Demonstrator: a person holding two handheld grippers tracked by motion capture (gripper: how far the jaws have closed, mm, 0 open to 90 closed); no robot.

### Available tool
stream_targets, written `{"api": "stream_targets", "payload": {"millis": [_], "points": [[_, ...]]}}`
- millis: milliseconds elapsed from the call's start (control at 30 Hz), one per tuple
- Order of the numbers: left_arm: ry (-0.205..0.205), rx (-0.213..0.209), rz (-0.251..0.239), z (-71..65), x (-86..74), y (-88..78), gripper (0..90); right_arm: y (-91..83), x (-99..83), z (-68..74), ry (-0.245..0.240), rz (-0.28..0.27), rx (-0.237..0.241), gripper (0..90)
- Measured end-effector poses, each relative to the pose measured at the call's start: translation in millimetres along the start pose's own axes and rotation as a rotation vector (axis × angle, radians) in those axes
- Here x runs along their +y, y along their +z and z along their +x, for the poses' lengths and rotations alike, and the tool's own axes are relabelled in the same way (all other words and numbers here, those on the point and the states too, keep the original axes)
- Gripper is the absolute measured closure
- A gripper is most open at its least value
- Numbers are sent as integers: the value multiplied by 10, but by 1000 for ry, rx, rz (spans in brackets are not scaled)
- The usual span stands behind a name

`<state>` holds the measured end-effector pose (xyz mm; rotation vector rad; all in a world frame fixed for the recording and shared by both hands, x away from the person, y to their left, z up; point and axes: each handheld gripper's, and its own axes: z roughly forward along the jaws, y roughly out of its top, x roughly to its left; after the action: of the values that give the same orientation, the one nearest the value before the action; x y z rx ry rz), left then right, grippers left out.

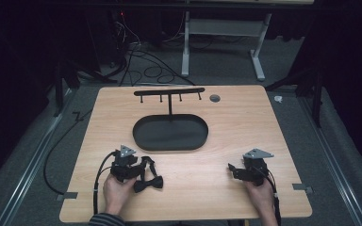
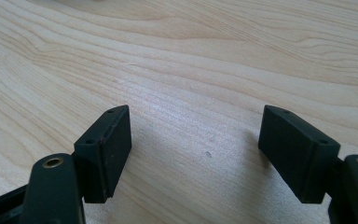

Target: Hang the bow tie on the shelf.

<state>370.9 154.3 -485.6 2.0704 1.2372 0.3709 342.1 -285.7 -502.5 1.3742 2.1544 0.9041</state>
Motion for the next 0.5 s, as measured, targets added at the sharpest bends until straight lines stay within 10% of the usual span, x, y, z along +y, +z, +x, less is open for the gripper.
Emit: {"api": "stream_targets", "payload": {"millis": [500], "points": [[79,56,50,-94,0,89,771,0,0,0,-4,0,0,267]]}}
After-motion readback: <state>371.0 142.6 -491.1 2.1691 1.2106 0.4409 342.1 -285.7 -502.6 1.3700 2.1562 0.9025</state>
